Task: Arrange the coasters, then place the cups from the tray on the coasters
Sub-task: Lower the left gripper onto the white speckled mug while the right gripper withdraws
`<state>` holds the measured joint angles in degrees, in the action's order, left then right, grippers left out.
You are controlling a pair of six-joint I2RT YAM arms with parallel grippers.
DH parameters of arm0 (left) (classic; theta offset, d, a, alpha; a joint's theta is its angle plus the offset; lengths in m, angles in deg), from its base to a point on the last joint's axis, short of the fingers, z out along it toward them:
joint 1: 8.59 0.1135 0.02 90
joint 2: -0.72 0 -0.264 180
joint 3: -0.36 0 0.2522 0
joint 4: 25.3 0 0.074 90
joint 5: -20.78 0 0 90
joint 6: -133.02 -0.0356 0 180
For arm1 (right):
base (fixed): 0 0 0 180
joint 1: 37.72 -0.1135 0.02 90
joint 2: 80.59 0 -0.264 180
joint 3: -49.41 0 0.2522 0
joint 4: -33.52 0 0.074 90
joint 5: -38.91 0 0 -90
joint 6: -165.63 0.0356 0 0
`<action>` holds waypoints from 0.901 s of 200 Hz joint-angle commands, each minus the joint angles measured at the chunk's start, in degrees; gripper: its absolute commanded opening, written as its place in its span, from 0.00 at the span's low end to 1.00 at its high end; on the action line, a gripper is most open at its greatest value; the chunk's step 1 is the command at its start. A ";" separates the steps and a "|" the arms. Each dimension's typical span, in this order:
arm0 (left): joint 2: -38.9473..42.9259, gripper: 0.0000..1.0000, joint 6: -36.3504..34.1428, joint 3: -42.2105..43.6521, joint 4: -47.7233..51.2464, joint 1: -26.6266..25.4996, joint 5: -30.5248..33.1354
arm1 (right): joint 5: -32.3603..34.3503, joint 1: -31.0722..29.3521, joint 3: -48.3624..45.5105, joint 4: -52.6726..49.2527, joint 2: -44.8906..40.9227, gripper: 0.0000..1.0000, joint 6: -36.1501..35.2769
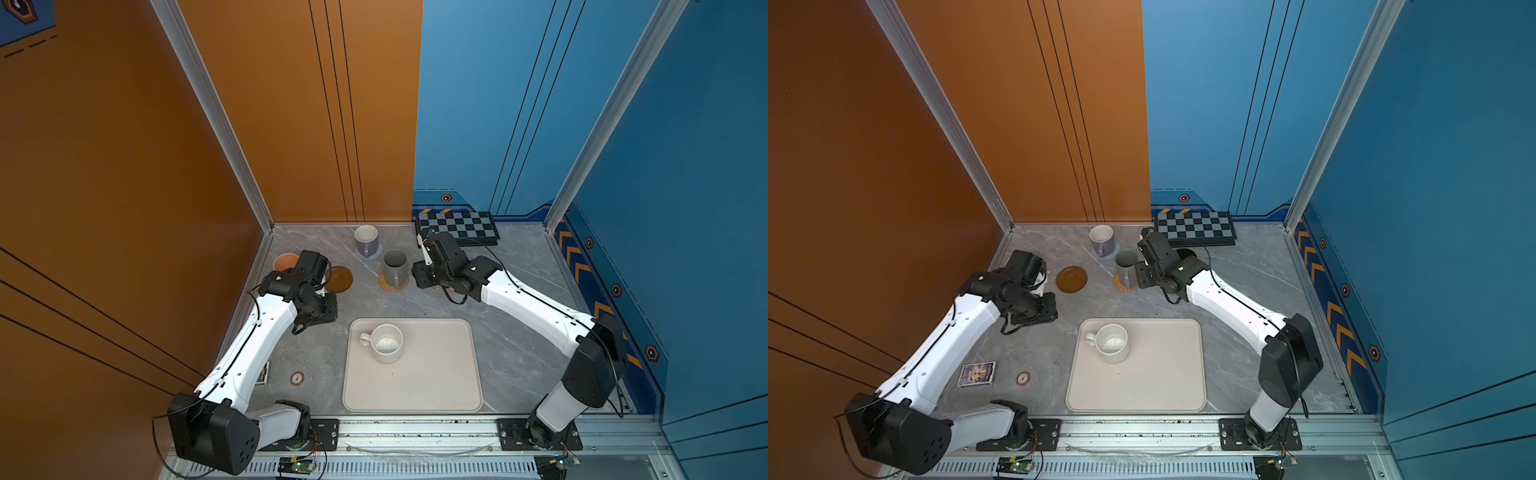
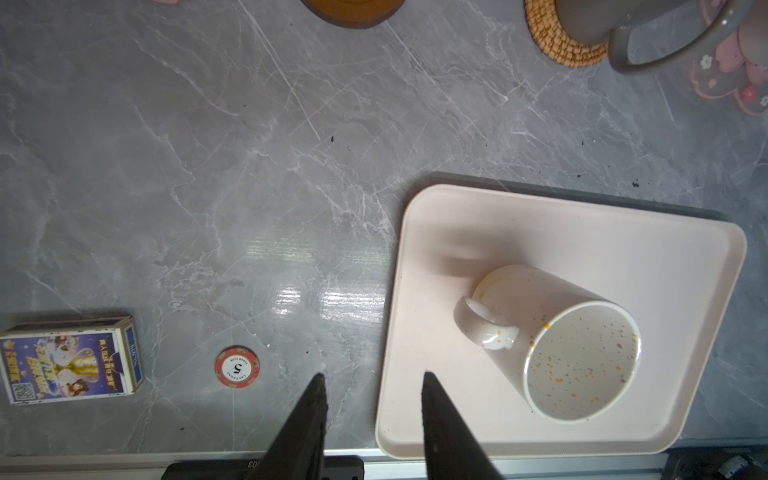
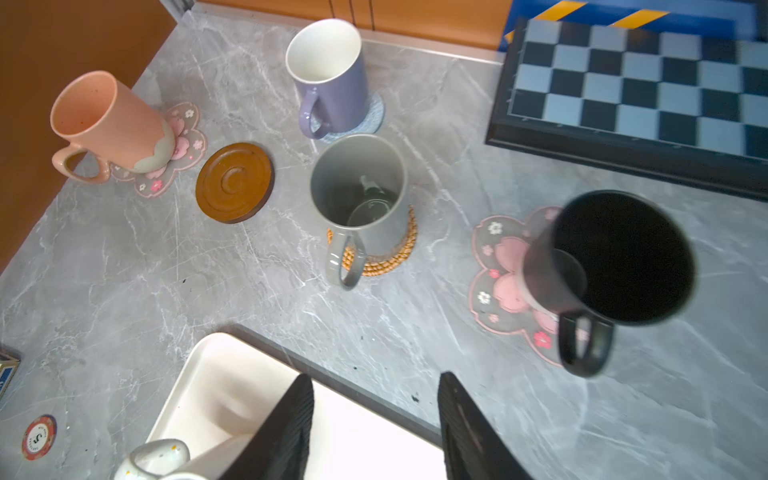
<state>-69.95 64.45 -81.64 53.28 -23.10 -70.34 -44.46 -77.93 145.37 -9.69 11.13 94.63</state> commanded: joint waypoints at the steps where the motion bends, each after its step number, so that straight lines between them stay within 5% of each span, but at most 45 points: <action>1: 2.69 0.40 -4.01 0.75 2.40 -4.64 2.74 | 4.20 1.85 -5.31 -5.31 -6.57 0.53 -1.49; 38: 4.06 0.41 -9.08 1.83 2.26 -16.92 5.60 | 5.83 4.28 -13.52 -8.81 -18.49 0.54 -0.61; 78: 1.87 0.45 -6.07 1.88 3.75 -27.07 7.01 | 6.92 5.79 -19.44 -12.40 -28.58 0.55 1.69; 111: -2.81 0.46 -1.04 1.71 5.08 -30.81 14.98 | 6.13 7.06 -22.81 -12.87 -34.32 0.57 2.97; 180: -16.19 0.48 -9.14 -0.02 5.23 -36.08 22.93 | 3.68 8.73 -24.88 -14.52 -37.78 0.57 2.70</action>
<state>-83.33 58.75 -80.57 56.67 -58.50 -52.77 -39.54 -69.86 121.92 -21.89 -25.00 96.65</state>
